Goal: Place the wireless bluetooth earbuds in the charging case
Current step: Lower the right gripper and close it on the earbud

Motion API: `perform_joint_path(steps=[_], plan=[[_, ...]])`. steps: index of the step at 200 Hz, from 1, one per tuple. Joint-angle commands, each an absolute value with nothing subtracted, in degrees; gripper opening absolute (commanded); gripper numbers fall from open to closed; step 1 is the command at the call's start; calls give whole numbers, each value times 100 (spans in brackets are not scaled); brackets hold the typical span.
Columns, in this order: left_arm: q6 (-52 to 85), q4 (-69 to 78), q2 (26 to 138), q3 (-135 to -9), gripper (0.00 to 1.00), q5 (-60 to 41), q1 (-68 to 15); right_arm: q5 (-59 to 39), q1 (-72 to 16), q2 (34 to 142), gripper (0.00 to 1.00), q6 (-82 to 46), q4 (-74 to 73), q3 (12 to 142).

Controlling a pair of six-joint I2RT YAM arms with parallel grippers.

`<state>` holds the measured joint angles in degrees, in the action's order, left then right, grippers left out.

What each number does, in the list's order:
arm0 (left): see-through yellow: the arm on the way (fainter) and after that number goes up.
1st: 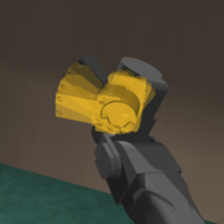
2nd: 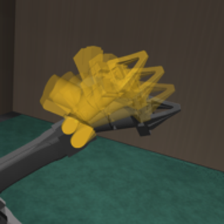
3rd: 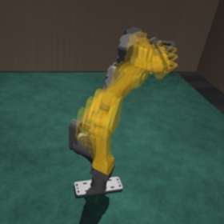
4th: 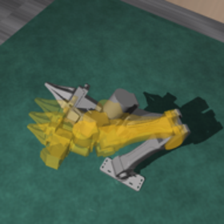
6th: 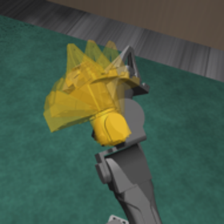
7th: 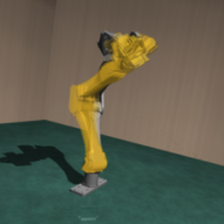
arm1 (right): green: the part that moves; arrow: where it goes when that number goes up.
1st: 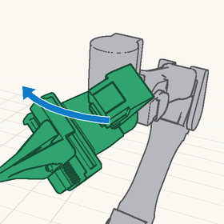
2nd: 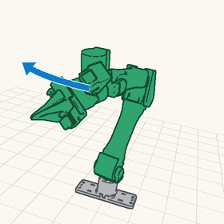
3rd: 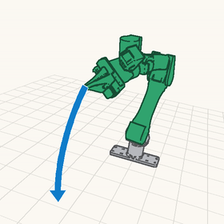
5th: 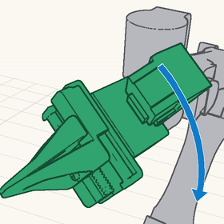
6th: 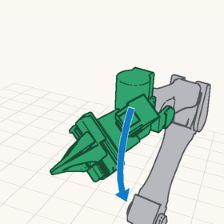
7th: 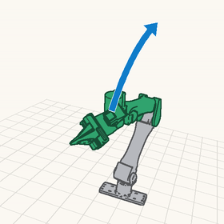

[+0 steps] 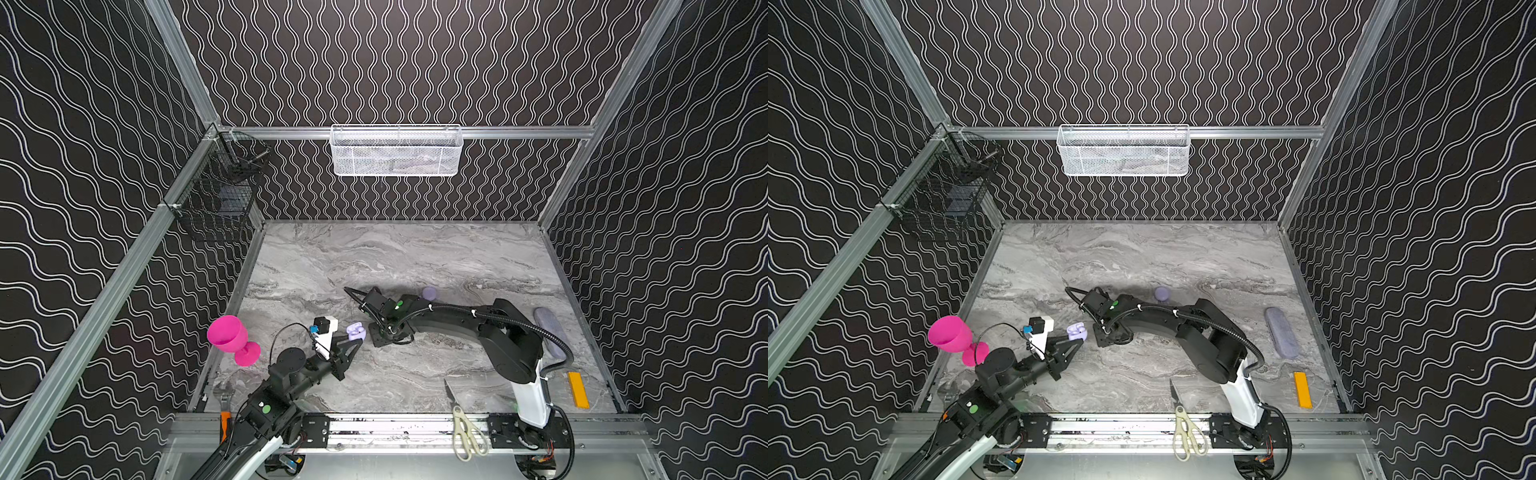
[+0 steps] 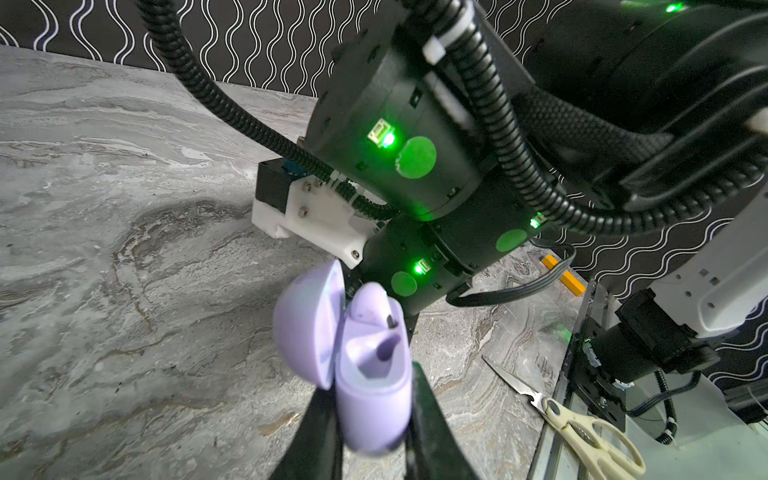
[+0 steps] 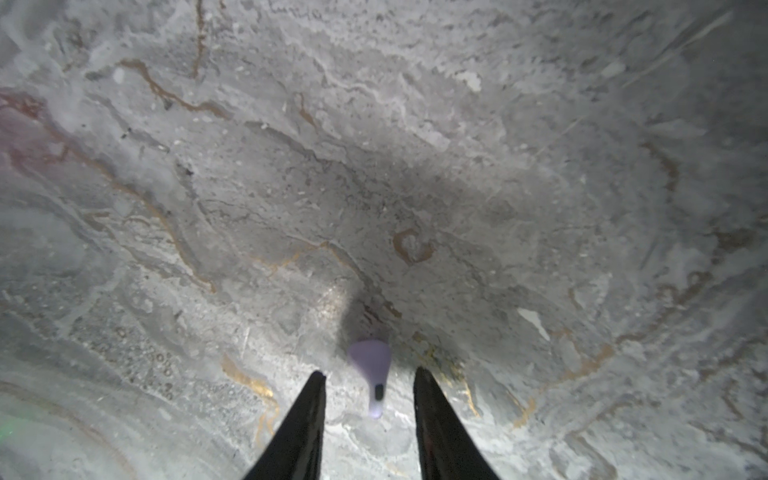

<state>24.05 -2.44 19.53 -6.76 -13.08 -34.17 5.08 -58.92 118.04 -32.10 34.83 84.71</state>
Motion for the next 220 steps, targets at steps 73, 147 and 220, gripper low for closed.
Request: perform_joint_path(steps=[73,147,220], plan=[[2474,52,2039,-677,22,-1318,-3416,667,-5906,12067,35,-3233,3853,8833],[2477,64,2070,-666,22,-1327,-3410,742,-5928,12206,34,-3282,3954,8951],[2483,36,2017,-659,22,-1310,-3411,817,-5981,12334,30,-3278,4085,9112]])
